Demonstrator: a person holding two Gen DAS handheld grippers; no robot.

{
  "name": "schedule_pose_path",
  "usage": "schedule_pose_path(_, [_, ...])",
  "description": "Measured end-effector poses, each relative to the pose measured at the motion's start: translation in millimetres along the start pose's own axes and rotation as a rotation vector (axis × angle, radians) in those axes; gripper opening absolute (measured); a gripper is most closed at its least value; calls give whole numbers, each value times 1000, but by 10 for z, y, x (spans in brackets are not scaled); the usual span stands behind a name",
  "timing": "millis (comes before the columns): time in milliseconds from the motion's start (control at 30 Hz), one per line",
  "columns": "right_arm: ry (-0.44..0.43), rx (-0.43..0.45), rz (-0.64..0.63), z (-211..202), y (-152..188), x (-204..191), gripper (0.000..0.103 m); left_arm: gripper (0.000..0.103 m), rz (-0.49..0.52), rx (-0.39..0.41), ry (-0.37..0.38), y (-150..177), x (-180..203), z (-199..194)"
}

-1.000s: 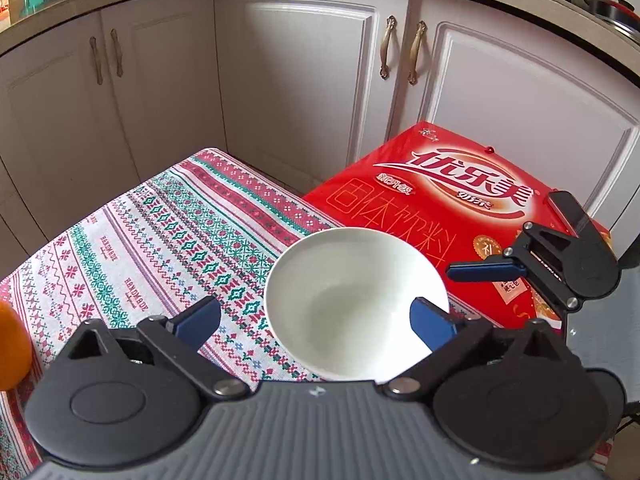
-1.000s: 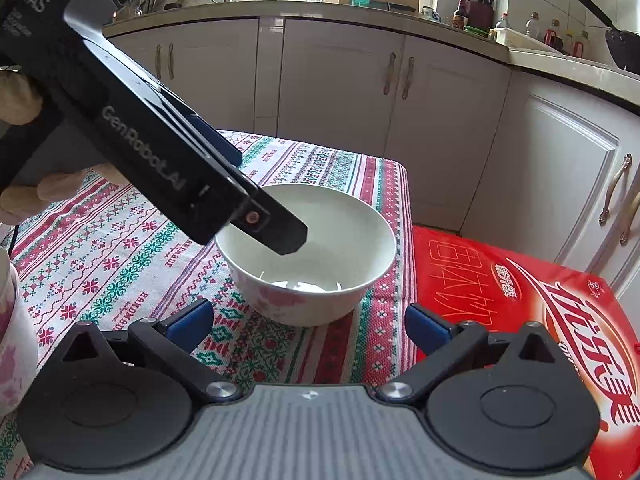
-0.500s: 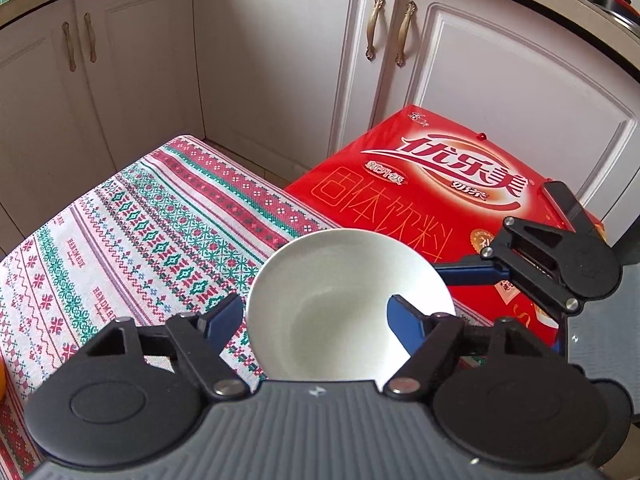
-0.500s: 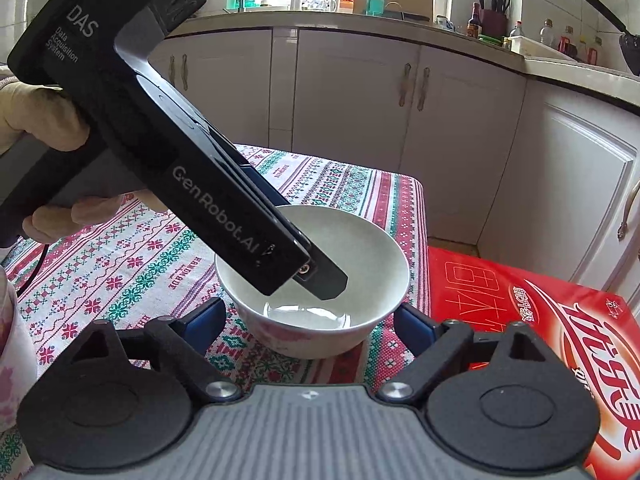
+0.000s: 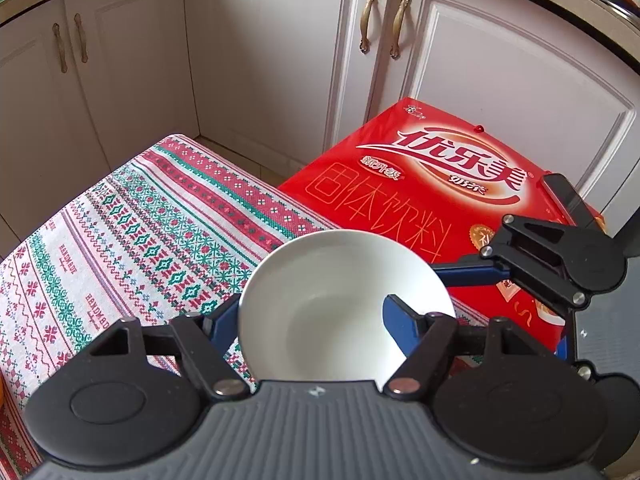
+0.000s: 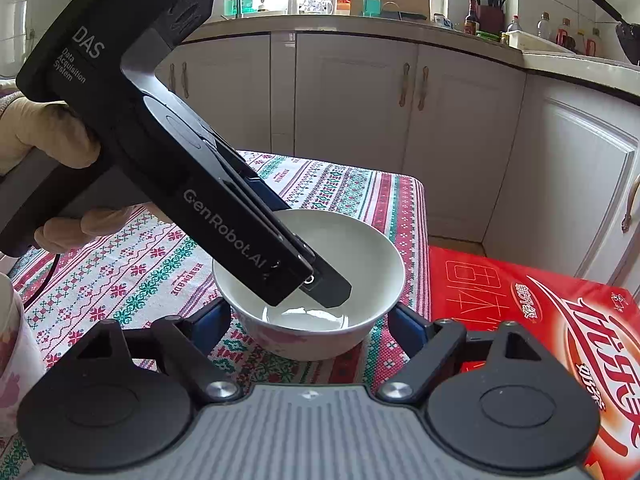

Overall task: Organize plates and bowls
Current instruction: 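Lift the white bowl with the left tool and carry it over the nested bowls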

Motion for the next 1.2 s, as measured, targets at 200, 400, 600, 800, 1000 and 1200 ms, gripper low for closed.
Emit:
schedule_pose_path(200, [-3,-10,7,-10,-9,-7,89,71,0,-6,-2,-1,10,-32])
schedule_pose_path(400, [-13,-11,5,-119,-30,-76,89,71,1,2,-8,32,87,-179])
schedule_pose_path(600, [-18,5,-16,-335,-94,-202,89,71,3,29,-21,61,195,-453])
schedule_pose_path(800, [-33,22,-34,-601,-129,-372,89,71,1,59,-42,152,323,-770])
schedule_pose_path(1000, [-48,38,-59,-869,-143,-573,89,71,-6,88,-64,281,432,-1078])
schedule_pose_path(1200, [-65,58,-80,-1127,-149,-779,89,71,-22,123,-85,433,528,-1369])
Point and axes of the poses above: each gripper's, at about its wrist camera, not at the fingertips, and z roughly the way its jaws point, x to its right, y to its underside, the point moved 5 cm from there along z, roughly the way its jaws point, and after that the axes turned 2 degrees about z, right-handed, at the moved point
